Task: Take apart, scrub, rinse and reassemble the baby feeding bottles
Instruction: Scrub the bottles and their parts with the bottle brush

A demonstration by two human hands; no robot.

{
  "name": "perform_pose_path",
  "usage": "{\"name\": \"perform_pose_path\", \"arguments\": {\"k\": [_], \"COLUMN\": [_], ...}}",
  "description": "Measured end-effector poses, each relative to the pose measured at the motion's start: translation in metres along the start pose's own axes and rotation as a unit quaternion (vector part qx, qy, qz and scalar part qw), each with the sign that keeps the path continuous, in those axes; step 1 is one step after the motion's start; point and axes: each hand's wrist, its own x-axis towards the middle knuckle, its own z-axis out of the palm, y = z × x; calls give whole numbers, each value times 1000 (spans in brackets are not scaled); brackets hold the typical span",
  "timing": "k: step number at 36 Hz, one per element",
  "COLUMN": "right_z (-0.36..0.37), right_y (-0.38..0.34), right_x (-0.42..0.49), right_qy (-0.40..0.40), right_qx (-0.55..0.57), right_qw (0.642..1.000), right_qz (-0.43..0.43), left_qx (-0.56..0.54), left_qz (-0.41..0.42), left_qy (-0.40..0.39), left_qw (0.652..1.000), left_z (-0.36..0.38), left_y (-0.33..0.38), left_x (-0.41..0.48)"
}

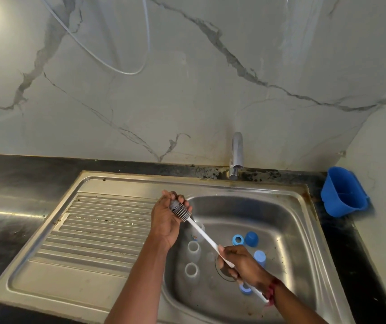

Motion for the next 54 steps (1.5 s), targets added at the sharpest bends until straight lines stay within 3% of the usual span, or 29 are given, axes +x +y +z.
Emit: {"name": "perform_pose_path", "arguments": {"k": [7, 10, 21, 24, 28, 32, 37, 49, 54], "right_z": [-6, -12, -15, -20, -29, -37, -44, -53, -57], "right_y": [-6, 1, 4, 9, 14, 15, 18, 36, 42], "right_x": [-7, -8, 0, 3, 6, 7, 13, 32, 35], "right_qy": [5, 30, 205, 238, 273, 285, 300, 304, 298], "right_qx": [-25, -31, 15, 16, -13, -18, -21, -103, -110], "right_qw": [1000, 999, 978, 971, 962, 958, 953, 945, 946], "right_qz": [7, 14, 31, 28, 30, 30, 44, 55, 67], "left_qx": [-31, 4, 23, 98, 282, 382, 591, 680, 687], "left_qz": [18, 35, -117, -140, -139, -66, -68, -114, -145], "left_qy": [42, 50, 48, 46, 29, -1, 87, 56, 62], "left_qw": [998, 998, 992, 984, 949, 922, 799, 722, 709], "left_z": [-4, -5, -13, -5, -3, -1, -2, -16, -22], "left_y": [12, 22, -30, -48, -77, -103, -130, -207, -225], "left_x": [-3, -3, -18, -23, -20, -7, 23, 70, 84]}}
